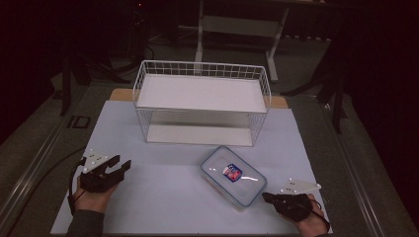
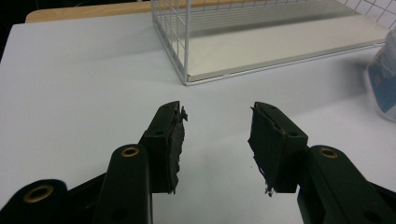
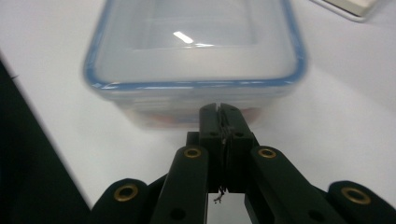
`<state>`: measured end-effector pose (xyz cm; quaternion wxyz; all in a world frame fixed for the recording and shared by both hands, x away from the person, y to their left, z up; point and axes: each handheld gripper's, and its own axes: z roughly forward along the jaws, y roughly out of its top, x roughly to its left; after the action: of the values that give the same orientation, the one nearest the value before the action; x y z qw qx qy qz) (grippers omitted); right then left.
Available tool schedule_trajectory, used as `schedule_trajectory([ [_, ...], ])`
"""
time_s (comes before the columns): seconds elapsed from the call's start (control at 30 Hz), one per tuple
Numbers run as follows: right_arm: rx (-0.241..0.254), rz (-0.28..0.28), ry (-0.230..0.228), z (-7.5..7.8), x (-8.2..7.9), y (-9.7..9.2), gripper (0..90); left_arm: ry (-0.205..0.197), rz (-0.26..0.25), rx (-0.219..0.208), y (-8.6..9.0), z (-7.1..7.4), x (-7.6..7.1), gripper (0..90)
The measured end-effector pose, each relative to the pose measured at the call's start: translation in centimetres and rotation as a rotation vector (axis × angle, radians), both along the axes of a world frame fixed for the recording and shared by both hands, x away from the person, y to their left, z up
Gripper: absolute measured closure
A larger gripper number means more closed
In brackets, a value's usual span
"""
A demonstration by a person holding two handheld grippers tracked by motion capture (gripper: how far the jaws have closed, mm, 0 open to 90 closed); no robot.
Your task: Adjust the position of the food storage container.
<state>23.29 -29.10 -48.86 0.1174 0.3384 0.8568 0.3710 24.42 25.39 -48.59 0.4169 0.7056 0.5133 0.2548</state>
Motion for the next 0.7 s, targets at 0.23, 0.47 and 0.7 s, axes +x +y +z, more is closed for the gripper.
schedule_trajectory([
  [0.23, 0.009, -0.055, 0.006, 0.0, 2.0, 0.0, 88.6, 0.001, -0.011, 0.009, -0.2, 0.0, 0.1, 53.4],
  [0.47, -0.001, -0.077, 0.005, 0.0, 4.2, 1.2, 89.2, 0.004, -0.011, 0.008, -0.2, 0.0, 0.1, 53.4],
  [0.7, -0.014, -0.100, -0.008, -0.1, 6.1, 3.1, 89.5, 0.004, -0.015, 0.009, -0.2, 0.0, 0.1, 53.6],
])
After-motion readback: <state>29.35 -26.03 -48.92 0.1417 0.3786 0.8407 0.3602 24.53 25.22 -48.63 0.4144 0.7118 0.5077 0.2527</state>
